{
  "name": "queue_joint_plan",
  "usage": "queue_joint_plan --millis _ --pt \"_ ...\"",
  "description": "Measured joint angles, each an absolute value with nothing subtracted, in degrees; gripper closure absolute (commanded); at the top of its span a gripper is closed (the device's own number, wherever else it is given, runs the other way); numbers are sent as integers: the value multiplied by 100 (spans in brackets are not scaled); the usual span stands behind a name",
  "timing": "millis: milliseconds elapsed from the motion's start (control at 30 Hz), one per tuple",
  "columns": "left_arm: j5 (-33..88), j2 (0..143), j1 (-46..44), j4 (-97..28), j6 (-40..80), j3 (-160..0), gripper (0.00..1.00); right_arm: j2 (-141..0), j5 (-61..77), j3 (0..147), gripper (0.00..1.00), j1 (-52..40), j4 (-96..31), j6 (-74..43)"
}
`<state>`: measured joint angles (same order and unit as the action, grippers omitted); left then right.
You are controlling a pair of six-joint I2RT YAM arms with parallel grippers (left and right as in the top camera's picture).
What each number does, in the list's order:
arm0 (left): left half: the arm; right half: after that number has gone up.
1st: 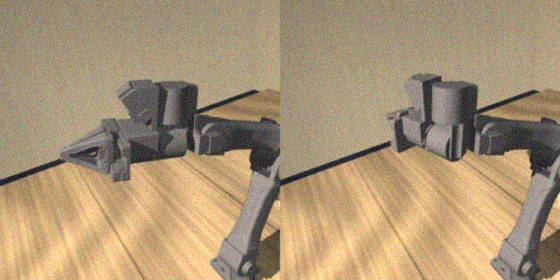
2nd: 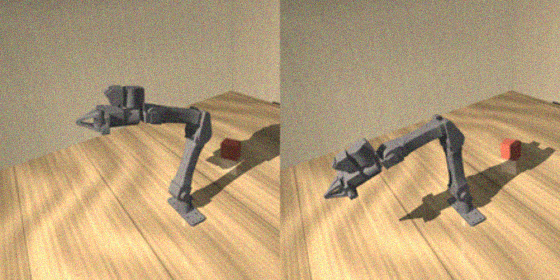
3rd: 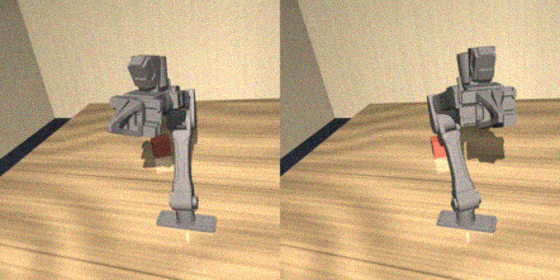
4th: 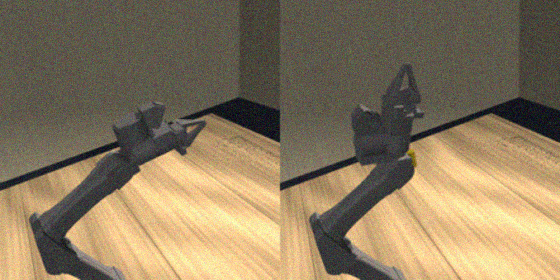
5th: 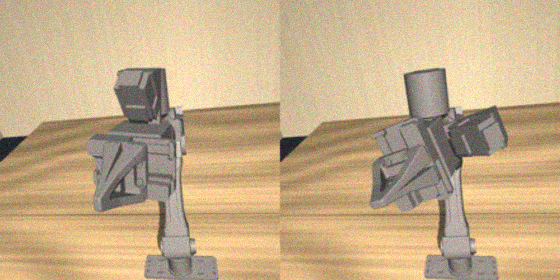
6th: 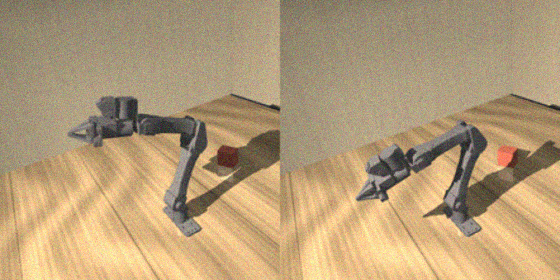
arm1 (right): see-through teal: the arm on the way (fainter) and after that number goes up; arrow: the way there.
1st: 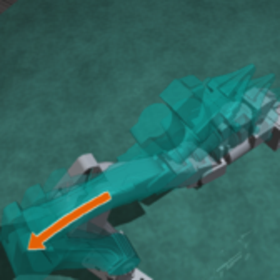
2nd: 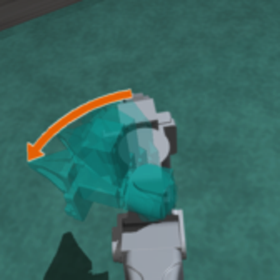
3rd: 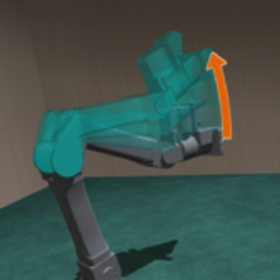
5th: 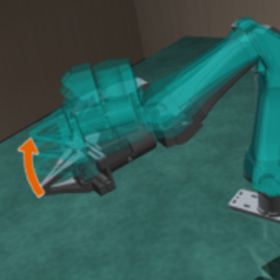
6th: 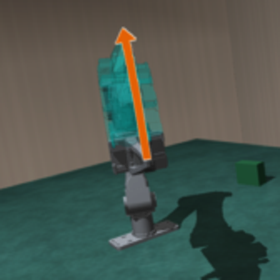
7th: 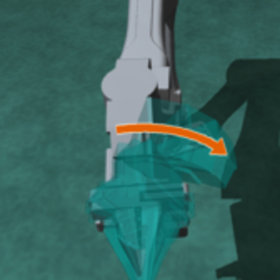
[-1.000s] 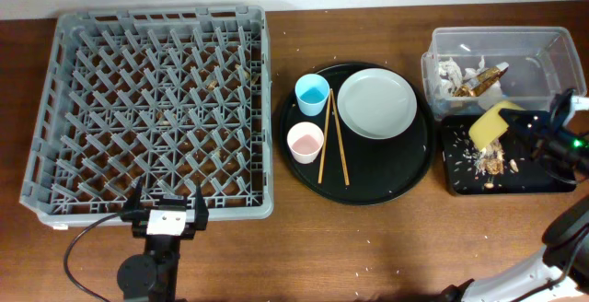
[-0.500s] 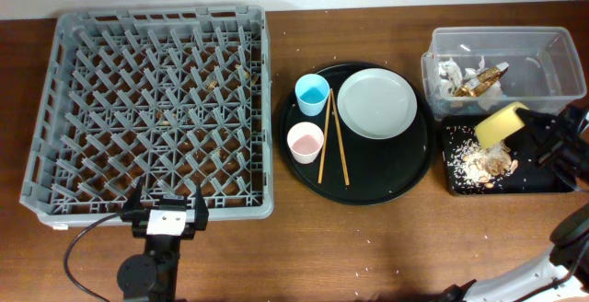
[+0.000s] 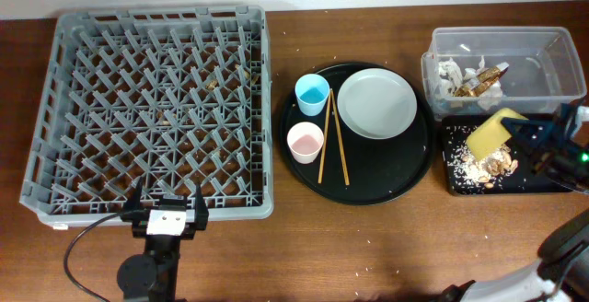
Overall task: Sort waste into correct bins and load items into the dishwasher rack
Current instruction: 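Set the yellow bowl back on the round tray with the right gripper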
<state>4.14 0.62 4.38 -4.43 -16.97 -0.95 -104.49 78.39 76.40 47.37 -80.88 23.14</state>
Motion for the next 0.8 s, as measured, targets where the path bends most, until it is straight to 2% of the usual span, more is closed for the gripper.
queue_joint_plan --millis 100,200,300,367,400,433,533,633,667,700,733,800 --pt "414 62 438 -443 -1695 -95 0 -9819 7212 7948 96 3892 -8123 2281" --pt "414 60 438 -440 -1697 -95 0 -9461 6152 8407 96 2309 -7754 1835" --pt "414 62 436 -443 -1697 -95 0 -9483 3798 8436 96 235 -6831 272" --pt "416 62 438 -443 -1697 -95 0 -9496 2383 8436 96 -821 -6674 -628" --pt "414 62 438 -443 -1697 -95 0 -9518 2128 8436 96 -1000 -6663 -1000" --pt "414 62 436 -443 -1697 -95 0 -9706 943 8455 96 -1601 -6628 -1492" --pt "414 62 438 -443 -1695 -95 0 -10363 169 8462 96 -2078 -6587 -1977" --pt "414 62 436 -443 -1697 -95 0 -11069 -97 8460 96 -2106 -6591 -2198" --pt "414 62 438 -443 -1697 -95 0 -11198 -128 8460 92 -2106 -6593 -2228" --pt "414 62 436 -443 -1697 -95 0 -11275 -130 8460 80 -2106 -6593 -2239" --pt "414 62 436 -443 -1695 -95 0 -11319 -139 8460 60 -2106 -6593 -2261" --pt "414 62 438 -443 -1697 -95 0 -11332 -152 8460 56 -2106 -6591 -2283"
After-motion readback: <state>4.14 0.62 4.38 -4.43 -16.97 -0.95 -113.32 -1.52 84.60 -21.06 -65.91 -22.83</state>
